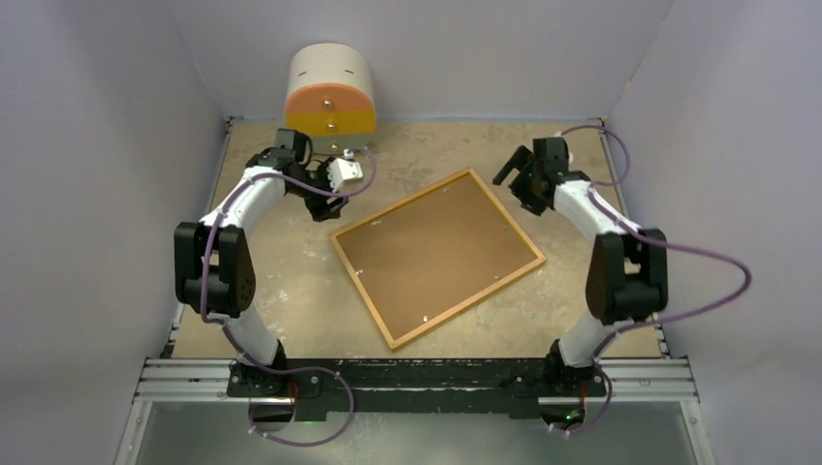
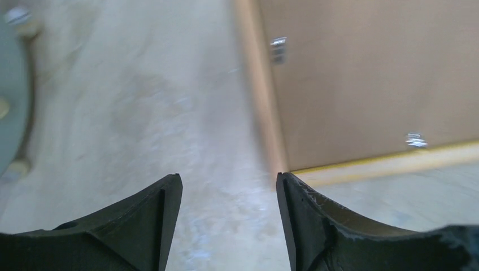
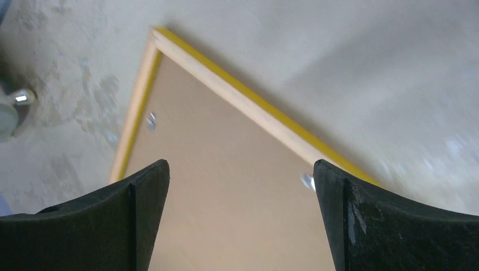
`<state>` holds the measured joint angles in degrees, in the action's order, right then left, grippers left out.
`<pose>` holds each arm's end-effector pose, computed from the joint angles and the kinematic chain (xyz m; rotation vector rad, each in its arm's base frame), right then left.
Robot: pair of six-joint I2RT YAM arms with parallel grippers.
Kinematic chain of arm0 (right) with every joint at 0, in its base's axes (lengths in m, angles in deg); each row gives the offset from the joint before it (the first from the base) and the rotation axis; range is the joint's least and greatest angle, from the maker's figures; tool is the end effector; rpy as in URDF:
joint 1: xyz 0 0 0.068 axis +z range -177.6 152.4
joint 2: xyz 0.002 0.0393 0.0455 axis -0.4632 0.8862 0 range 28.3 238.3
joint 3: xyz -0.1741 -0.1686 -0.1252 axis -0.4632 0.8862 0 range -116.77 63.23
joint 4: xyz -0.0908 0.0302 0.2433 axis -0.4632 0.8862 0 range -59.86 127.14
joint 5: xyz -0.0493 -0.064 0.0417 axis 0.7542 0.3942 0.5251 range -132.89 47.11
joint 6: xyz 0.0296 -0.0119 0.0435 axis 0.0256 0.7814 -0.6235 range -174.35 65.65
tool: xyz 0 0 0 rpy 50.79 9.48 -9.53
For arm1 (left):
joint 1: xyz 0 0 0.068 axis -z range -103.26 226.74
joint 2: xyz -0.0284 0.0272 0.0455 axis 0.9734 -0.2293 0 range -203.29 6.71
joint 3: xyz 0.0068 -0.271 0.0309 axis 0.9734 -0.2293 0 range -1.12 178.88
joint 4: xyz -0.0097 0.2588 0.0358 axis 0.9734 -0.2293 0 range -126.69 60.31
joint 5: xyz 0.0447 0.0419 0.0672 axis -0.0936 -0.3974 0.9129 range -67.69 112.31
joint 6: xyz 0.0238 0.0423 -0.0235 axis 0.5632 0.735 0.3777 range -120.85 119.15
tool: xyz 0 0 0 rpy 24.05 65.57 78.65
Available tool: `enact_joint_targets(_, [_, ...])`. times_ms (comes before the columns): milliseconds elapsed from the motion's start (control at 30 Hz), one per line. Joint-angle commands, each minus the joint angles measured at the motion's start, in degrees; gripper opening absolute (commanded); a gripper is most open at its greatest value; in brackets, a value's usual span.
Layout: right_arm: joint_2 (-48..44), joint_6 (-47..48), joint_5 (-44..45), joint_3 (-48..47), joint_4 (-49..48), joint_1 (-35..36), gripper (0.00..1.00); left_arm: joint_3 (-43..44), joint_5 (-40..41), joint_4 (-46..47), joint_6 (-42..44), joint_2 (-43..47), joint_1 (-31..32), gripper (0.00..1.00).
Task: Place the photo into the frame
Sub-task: Adjust the photo frame at the center of the board.
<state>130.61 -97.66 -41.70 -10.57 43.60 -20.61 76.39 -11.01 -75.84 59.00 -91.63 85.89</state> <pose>0.3988 0.0482 0.2339 0.7399 2.2207 0.4211 0.3417 -0.0748 0.2481 1.5419 1.9746 -0.4583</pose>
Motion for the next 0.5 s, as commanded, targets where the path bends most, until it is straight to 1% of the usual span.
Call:
enact_joint_targets(0, [-14.4,-0.6,0.0,13.7,4.3,-0.4,0.99,-0.3,5.8,19.5,-13.5,-4.6,-1.9,0.64])
enact_joint_targets(67, [-19.3,0.1,-1.0,18.7,7.2,-0.4,0.99,-0.2,5.2,22.1,-16.4,-6.7,-1.9,0.63])
enact_joint_targets(133, [-24.5,-0.2,-4.9,24.2,8.6,-0.4,0.99,0.5,3.8,22.0,-17.6,-9.0,-1.8,0.62])
enact_joint_targets(200, [-29.6,-0.4,-6.2,28.8,9.0,-0.4,0.99,0.8,3.3,22.2,-19.1,-10.7,-1.8,0.63])
enact_joint_targets(267, [-33.3,-0.8,-7.3,31.7,9.8,-0.4,0.99,0.1,2.4,21.7,-18.0,-11.6,-1.8,0.63])
enact_joint_targets(367, [-35.5,-0.1,-7.0,33.3,11.8,-0.4,0.99,-2.5,2.0,21.9,-15.5,-11.4,-1.8,0.62])
enact_joint_targets(467, [-34.5,-0.1,-7.4,34.9,12.3,-0.4,0.99,-4.4,2.0,21.2,-13.2,-11.4,-1.8,0.57])
